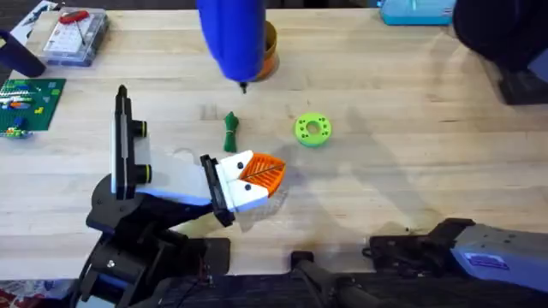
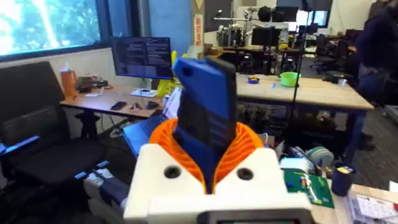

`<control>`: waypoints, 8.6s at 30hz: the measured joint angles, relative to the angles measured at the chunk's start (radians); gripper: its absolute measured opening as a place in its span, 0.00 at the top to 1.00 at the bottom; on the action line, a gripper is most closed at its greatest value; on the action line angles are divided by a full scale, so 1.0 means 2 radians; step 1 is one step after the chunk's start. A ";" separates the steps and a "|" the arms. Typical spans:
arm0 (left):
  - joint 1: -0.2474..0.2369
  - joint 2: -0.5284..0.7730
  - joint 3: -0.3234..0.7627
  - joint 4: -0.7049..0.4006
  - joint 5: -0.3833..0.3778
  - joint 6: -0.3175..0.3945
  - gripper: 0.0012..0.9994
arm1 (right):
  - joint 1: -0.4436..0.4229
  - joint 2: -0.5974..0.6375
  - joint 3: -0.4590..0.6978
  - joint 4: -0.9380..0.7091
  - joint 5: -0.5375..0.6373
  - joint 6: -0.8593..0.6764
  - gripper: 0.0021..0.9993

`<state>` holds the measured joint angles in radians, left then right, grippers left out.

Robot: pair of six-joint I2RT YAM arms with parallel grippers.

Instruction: Pick up the gripper from the table and insert it into the empty holder that is missing its gripper. Then pick up a screw, insert it into the mounting hole, and use the screwdriver to tighten it. Finally, clean up the table by picking up the vegetable and placing it into the bucket.

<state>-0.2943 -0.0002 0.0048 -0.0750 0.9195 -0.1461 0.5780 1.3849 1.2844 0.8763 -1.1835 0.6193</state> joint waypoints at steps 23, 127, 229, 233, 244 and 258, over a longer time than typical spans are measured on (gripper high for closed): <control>0.000 0.000 0.000 0.000 0.000 0.008 0.99 | 0.012 0.000 -0.118 0.134 0.006 0.023 0.98; 0.000 0.000 0.000 0.000 0.000 0.008 0.99 | 0.058 0.021 -0.243 0.165 0.074 -0.060 0.98; 0.000 0.000 0.000 0.000 0.000 0.008 0.99 | 0.058 0.021 -0.248 0.142 0.072 -0.072 0.98; 0.000 0.000 0.000 0.000 0.000 0.008 0.99 | 0.058 0.021 -0.248 0.141 0.072 -0.073 0.98; 0.000 0.000 0.000 0.000 0.000 0.008 0.99 | 0.058 0.021 -0.248 0.141 0.072 -0.074 0.98; 0.000 0.000 0.000 0.000 0.000 0.008 0.99 | 0.058 0.021 -0.248 0.140 0.068 -0.078 0.98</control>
<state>-0.2943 -0.0002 0.0048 -0.0750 0.9195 -0.1303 0.6937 1.4271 0.7891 1.1561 -1.0483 0.4625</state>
